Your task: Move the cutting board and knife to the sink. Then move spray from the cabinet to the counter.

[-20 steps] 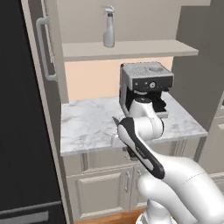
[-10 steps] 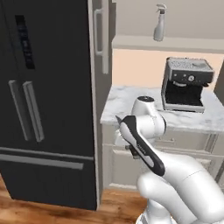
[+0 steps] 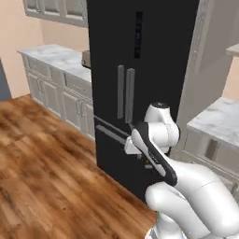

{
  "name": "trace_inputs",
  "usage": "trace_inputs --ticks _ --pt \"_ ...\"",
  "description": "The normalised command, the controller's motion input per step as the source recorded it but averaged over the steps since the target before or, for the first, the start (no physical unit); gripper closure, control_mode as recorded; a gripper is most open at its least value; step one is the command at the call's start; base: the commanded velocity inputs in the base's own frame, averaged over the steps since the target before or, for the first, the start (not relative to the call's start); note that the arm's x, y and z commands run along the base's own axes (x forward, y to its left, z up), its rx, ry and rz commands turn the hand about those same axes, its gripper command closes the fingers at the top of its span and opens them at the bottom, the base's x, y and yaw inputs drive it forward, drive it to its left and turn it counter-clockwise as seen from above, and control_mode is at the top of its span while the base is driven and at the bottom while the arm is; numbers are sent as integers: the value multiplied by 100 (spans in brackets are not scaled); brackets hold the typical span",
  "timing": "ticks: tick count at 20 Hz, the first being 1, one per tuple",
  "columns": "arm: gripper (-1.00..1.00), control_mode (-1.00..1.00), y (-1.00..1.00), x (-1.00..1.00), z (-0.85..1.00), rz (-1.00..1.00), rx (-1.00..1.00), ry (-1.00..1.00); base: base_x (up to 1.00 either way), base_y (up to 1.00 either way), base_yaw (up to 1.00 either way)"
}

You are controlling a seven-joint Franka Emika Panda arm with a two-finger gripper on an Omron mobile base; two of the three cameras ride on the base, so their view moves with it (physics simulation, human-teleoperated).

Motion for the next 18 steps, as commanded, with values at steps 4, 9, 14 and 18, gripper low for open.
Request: trace_inputs --ticks 4,9,14,18 --pt "100 100 0 0 0 0 0 0 8 0 98" --pt "100 100 0 0 0 0 0 0 35 0 78" --pt "100 100 0 0 0 0 0 0 63 0 58" --pt "100 100 0 0 0 0 0 0 72 0 51"
